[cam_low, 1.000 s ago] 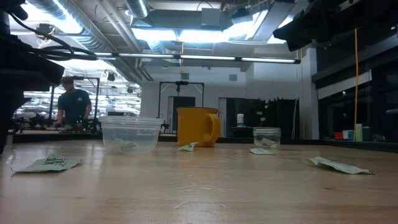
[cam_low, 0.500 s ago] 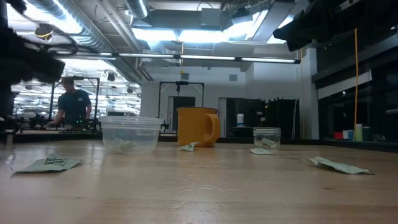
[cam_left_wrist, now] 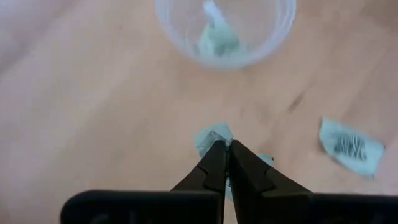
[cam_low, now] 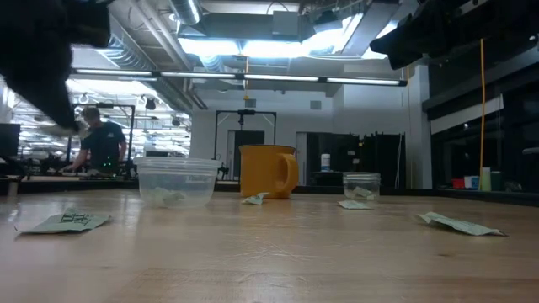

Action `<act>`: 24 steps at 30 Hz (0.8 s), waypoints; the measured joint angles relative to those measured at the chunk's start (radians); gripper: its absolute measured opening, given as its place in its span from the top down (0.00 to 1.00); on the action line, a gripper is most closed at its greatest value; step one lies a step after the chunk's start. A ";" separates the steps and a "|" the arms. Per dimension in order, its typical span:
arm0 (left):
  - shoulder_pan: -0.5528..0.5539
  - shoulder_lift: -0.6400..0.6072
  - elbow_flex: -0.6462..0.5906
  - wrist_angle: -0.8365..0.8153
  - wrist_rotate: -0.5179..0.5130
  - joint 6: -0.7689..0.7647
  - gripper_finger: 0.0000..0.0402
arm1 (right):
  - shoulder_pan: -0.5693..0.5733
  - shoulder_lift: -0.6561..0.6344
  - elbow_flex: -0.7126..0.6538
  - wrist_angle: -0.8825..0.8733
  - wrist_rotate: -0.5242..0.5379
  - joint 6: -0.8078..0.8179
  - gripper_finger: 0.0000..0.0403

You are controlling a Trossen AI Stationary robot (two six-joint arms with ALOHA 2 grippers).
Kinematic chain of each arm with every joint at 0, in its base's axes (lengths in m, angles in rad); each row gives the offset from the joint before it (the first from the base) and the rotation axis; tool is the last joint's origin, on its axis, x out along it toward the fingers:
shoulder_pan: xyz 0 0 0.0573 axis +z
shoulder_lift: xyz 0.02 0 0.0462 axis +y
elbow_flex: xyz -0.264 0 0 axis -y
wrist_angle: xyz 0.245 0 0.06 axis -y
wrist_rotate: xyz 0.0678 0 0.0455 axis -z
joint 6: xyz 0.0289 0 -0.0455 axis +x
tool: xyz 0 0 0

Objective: Pick and place Stevia / Truvia into bins
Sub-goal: Put the stevia packet into the transparent container

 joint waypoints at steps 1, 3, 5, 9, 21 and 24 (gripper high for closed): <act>0.000 -0.005 0.000 0.000 -0.031 0.023 0.99 | 0.000 0.000 0.000 0.000 0.000 0.000 0.96; 0.000 -0.014 0.001 0.000 -0.082 0.053 0.99 | 0.000 0.000 0.000 0.000 0.000 0.000 0.96; 0.000 -0.019 0.001 0.000 -0.107 0.062 0.99 | 0.000 0.000 0.000 0.000 0.000 0.000 0.96; 0.000 -0.019 0.001 0.000 -0.146 0.078 0.99 | 0.000 0.000 0.000 0.000 0.000 0.000 0.96; 0.039 -0.019 0.002 0.059 -0.198 0.150 0.99 | 0.000 0.000 0.000 0.000 0.000 0.000 0.96; 0.070 -0.019 0.002 0.101 -0.197 0.226 0.99 | 0.000 0.000 0.000 0.000 0.000 0.000 0.96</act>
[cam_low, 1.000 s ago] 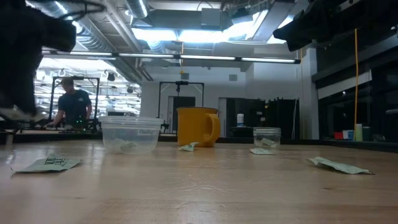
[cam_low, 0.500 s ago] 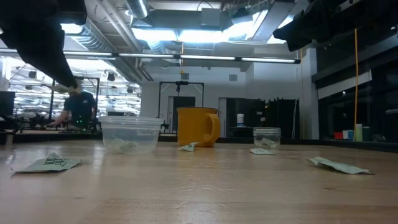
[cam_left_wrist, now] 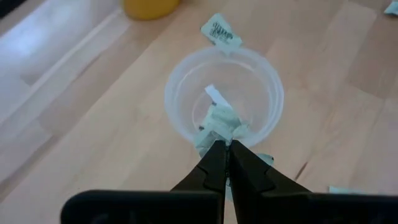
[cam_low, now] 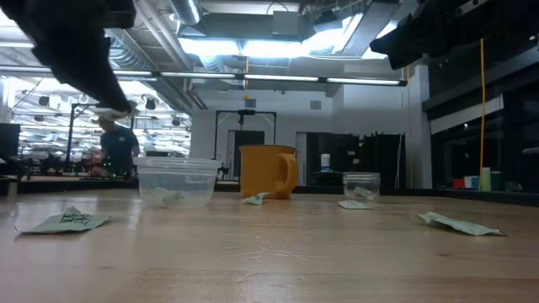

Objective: Pick and place Stevia / Truvia into bins
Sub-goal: Put the stevia packet into the transparent container

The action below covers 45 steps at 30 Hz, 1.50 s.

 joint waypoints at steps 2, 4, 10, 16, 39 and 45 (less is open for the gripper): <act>0.024 0.000 0.000 0.030 0.003 0.055 0.99 | 0.000 0.000 0.000 0.000 0.000 0.000 0.96; 0.052 0.000 0.000 0.056 0.017 0.105 0.99 | 0.000 0.000 0.000 0.000 0.000 0.000 0.96; 0.156 0.000 0.000 0.188 0.116 0.272 0.99 | 0.000 0.000 0.000 0.000 0.000 0.000 0.96; 0.249 0.001 0.000 0.284 0.196 0.482 0.99 | 0.000 0.000 0.000 0.000 0.000 0.000 0.96; 0.364 0.166 0.000 0.339 0.344 0.768 0.99 | 0.000 0.000 0.000 0.000 0.000 0.000 0.96; 0.389 0.203 0.000 0.344 0.375 0.772 0.99 | 0.000 0.000 0.000 0.000 0.000 0.000 0.96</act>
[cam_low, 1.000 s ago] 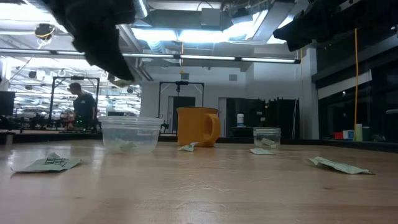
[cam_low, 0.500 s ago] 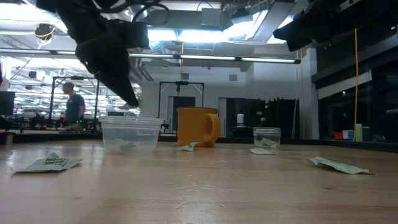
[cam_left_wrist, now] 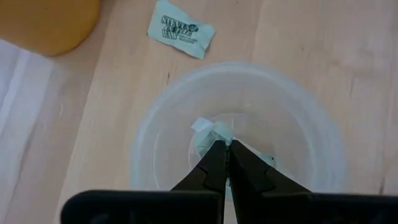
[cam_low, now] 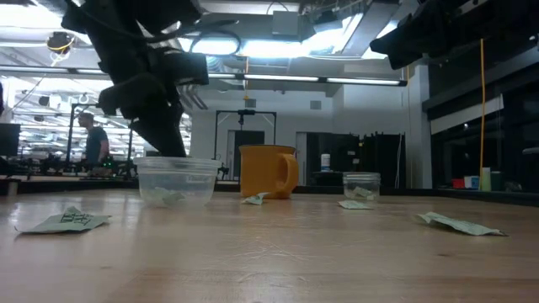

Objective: Pick and place Stevia / Truvia into bins
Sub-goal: Put the stevia packet into the transparent container

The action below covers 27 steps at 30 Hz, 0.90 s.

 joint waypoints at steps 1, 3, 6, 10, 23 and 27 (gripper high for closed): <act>0.005 0.002 0.000 0.002 0.001 0.000 0.99 | 0.000 0.000 0.000 0.000 0.000 0.000 0.96; 0.016 0.003 0.000 0.003 0.003 0.000 0.99 | 0.000 0.000 0.000 0.000 0.000 0.000 0.96; 0.034 0.003 0.000 0.004 0.011 0.020 0.99 | 0.000 0.000 0.000 0.000 0.000 0.000 0.96; 0.053 0.003 0.000 0.020 0.013 0.023 0.95 | 0.000 0.000 0.000 0.001 0.000 0.000 0.96; 0.058 0.003 0.000 0.065 0.018 0.023 0.80 | 0.000 0.000 0.000 0.001 0.000 0.000 0.96; 0.058 0.003 0.000 0.065 0.020 0.023 0.79 | 0.000 0.000 0.000 0.001 0.000 0.000 0.96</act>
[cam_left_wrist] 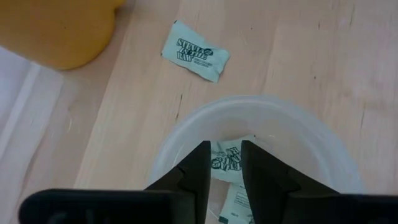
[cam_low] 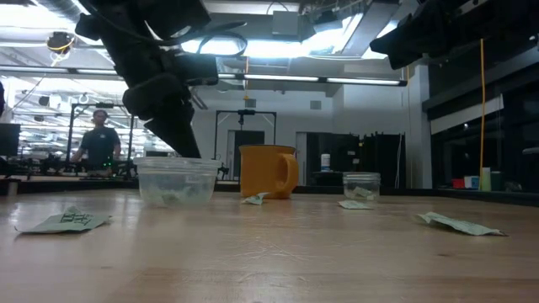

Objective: Pick and place Stevia / Truvia into bins
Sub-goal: Put the stevia packet into the transparent container

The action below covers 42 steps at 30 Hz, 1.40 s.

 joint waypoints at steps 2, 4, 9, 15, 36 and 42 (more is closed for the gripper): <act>0.000 -0.003 0.000 -0.004 0.000 0.000 0.79 | 0.000 0.000 0.000 0.000 0.000 0.000 0.96; 0.000 -0.015 0.000 -0.022 0.002 0.000 0.80 | 0.000 0.000 0.000 0.000 0.000 0.003 0.96; -0.002 -0.073 0.000 -0.032 0.004 0.068 0.80 | -0.007 0.000 0.002 0.000 0.039 0.057 0.96; -0.006 -0.163 -0.013 -0.016 -0.058 0.185 0.85 | -0.025 0.000 0.048 -0.026 0.068 0.082 0.96; -0.034 -0.680 -0.493 0.450 -0.024 0.493 1.00 | -0.025 0.306 0.260 -0.420 0.311 0.368 0.99; -0.007 -0.813 -0.653 0.620 0.057 0.440 0.99 | -0.024 0.465 0.351 -0.543 0.279 0.453 0.95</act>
